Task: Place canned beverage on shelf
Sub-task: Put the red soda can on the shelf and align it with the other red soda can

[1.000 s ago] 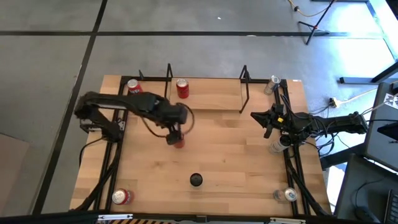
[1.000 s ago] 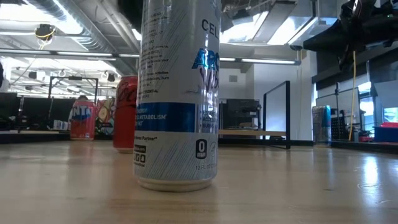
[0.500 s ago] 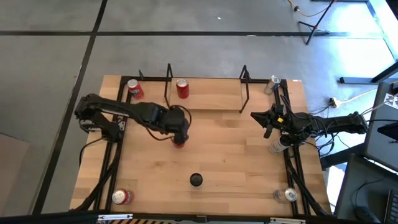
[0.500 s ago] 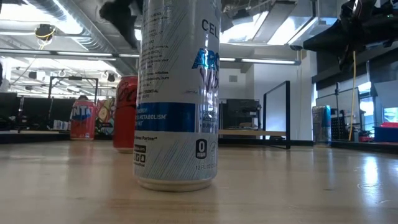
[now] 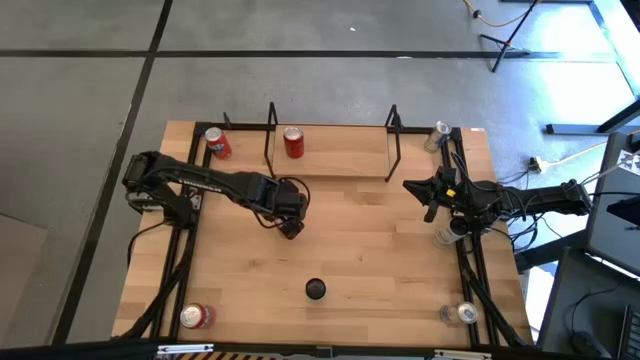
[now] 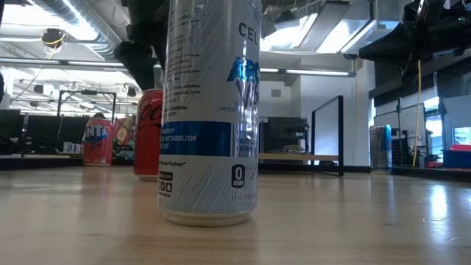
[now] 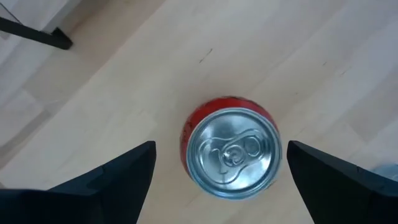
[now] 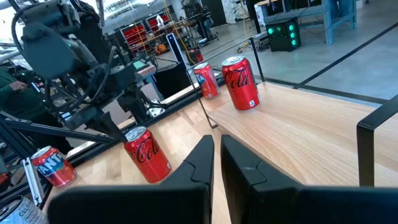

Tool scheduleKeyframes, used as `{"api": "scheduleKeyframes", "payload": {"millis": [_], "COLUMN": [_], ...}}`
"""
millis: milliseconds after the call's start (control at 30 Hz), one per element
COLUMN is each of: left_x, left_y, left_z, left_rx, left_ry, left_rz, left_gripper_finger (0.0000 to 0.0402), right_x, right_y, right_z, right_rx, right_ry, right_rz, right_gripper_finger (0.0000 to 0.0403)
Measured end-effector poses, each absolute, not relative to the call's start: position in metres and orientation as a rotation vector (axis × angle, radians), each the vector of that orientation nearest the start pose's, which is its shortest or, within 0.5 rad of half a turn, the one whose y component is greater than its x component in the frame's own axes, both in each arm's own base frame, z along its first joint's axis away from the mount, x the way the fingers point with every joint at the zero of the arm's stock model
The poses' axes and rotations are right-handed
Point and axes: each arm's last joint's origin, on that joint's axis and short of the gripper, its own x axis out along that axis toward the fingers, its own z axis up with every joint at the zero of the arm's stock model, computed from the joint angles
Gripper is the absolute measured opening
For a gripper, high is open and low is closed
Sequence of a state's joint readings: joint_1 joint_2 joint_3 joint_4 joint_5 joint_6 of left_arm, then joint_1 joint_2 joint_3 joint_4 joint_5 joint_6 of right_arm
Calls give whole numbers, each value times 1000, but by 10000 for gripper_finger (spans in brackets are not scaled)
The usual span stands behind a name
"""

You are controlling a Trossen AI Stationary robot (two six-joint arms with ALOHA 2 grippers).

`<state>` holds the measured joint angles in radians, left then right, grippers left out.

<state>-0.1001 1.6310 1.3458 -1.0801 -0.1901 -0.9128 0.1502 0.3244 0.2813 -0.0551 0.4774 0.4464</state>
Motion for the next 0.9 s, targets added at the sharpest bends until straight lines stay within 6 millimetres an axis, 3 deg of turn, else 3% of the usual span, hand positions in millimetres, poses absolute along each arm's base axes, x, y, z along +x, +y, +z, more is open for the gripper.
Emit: {"api": "scheduleKeyframes", "payload": {"millis": [433, 600, 733, 900], "left_x": [306, 308, 311, 319], "left_y": [-23, -23, -19, -5], "left_z": [233, 229, 240, 277], "left_rx": [-538, -448, -387, -339], "left_ry": [1210, 1211, 1233, 1185], "left_rz": [593, 513, 425, 326], "left_gripper_finger": [348, 311, 259, 258], "right_x": [111, 111, 111, 111], "right_y": [3, 3, 3, 3], "right_z": [228, 228, 228, 228], "right_rx": [407, 406, 406, 406], "right_ry": [21, 21, 21, 21], "right_rz": [-342, -343, -342, -342], "right_gripper_finger": [19, 19, 19, 19]}}
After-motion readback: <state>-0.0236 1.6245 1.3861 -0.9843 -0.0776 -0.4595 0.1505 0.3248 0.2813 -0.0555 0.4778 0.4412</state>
